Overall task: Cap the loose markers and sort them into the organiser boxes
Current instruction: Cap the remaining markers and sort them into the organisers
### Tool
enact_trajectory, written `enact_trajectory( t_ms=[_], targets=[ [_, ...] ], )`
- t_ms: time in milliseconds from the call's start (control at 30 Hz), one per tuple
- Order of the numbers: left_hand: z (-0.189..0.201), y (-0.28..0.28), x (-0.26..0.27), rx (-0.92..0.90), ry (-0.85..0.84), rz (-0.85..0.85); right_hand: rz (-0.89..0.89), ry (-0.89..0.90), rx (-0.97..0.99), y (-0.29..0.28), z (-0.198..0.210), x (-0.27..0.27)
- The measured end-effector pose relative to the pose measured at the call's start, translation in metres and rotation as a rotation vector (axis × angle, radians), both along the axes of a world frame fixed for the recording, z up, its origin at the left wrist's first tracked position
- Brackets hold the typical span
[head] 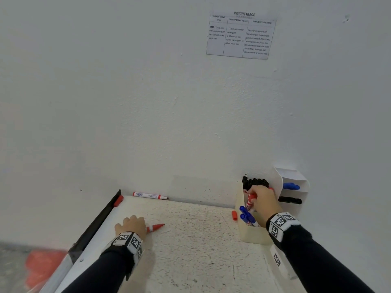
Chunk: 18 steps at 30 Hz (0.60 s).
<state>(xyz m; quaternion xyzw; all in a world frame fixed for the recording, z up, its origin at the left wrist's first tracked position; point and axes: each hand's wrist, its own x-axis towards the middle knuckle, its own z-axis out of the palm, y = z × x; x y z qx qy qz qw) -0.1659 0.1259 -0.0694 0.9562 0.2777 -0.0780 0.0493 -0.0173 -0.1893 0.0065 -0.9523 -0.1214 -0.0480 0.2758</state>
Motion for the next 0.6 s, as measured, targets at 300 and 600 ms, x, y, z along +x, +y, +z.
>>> enact_trajectory(
  t_ms=[300,600],
  targets=[
    [0.002,-0.012,0.015,-0.266,-0.053,0.030,-0.159,-0.242,-0.255,0.013,-0.004,-0.005],
    [-0.005,-0.027,0.019,-0.358,-0.113,0.056,-0.097,-0.222,-0.332,0.006,-0.007,-0.017]
  ],
)
